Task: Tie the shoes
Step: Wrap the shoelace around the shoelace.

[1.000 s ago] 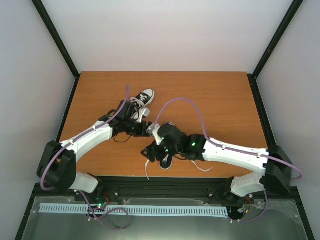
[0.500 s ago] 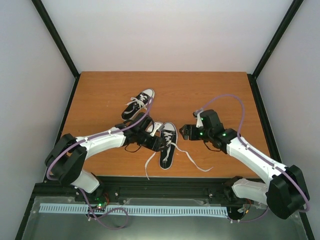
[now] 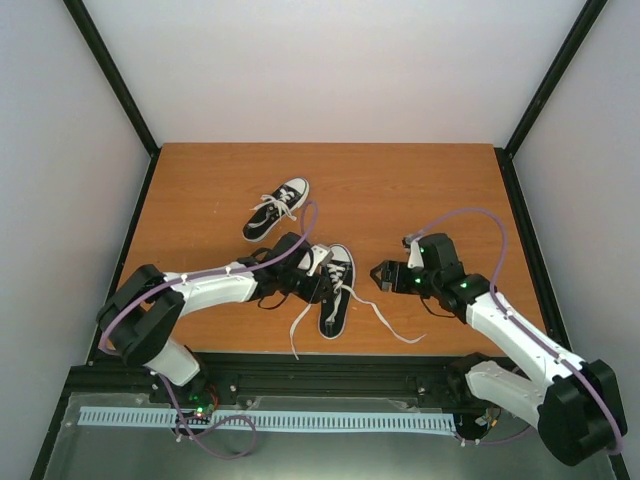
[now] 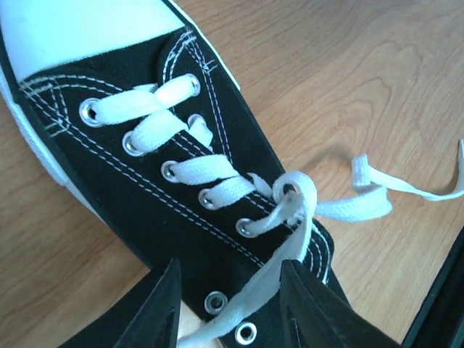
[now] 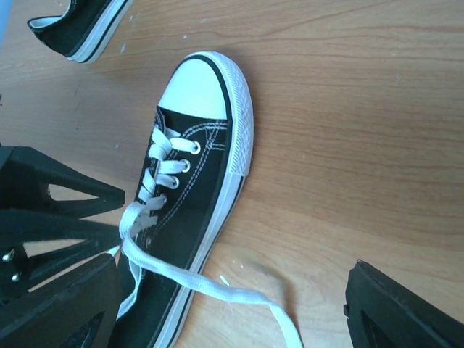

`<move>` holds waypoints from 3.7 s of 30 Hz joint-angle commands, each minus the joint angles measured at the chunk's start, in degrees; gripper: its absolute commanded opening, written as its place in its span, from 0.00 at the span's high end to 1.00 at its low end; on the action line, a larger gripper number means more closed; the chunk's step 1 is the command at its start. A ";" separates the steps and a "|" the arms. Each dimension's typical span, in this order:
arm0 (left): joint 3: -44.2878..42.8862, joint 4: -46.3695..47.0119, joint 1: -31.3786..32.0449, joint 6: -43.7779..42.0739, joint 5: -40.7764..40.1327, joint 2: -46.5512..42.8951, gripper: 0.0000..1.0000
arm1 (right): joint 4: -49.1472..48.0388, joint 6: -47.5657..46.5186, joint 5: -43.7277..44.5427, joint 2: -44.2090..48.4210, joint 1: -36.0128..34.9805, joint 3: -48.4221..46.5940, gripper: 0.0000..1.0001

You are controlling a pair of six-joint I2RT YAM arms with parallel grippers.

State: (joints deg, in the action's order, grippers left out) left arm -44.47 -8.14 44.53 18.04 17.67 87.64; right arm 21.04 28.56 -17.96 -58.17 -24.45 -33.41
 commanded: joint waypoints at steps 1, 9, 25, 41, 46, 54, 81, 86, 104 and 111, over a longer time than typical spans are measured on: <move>-1.30 4.36 0.55 -1.79 2.11 2.38 0.66 | 5.59 0.81 1.60 3.13 0.41 1.62 0.16; 0.11 5.97 0.64 -1.49 4.68 2.52 0.65 | 9.74 5.79 0.12 8.20 -0.15 6.47 0.17; 3.15 8.48 0.64 -2.20 5.99 0.86 0.65 | 9.81 6.30 -1.25 8.62 -0.49 7.74 0.18; 4.83 13.94 0.64 -0.72 5.21 0.63 0.99 | 13.84 9.62 6.68 6.75 -8.84 7.63 0.29; 8.16 19.35 0.64 1.36 2.04 -4.84 0.99 | 17.10 12.91 15.08 2.49 -15.60 5.17 0.32; 8.05 20.95 0.63 1.87 3.28 -5.51 0.99 | 18.22 17.08 22.11 -5.90 -22.43 3.10 0.40; 9.90 23.13 0.64 7.35 2.25 -6.05 0.99 | -0.58 -0.33 14.16 -22.85 -5.73 -18.07 0.97; 9.75 23.14 0.64 8.08 2.39 -6.16 0.99 | -2.87 -2.23 2.67 -36.67 -6.03 -35.17 0.97; 11.47 23.70 0.64 10.02 1.62 -8.24 0.99 | -1.11 -1.30 1.95 -30.58 -6.70 -32.18 0.22; 13.06 22.62 0.64 10.30 -0.86 -11.59 0.99 | -10.27 0.20 -6.95 -15.02 -7.25 -13.49 0.29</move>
State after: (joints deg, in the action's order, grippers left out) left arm -31.83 13.23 44.80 27.51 18.50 78.08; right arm 16.53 27.86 -18.59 -80.12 -30.74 -56.38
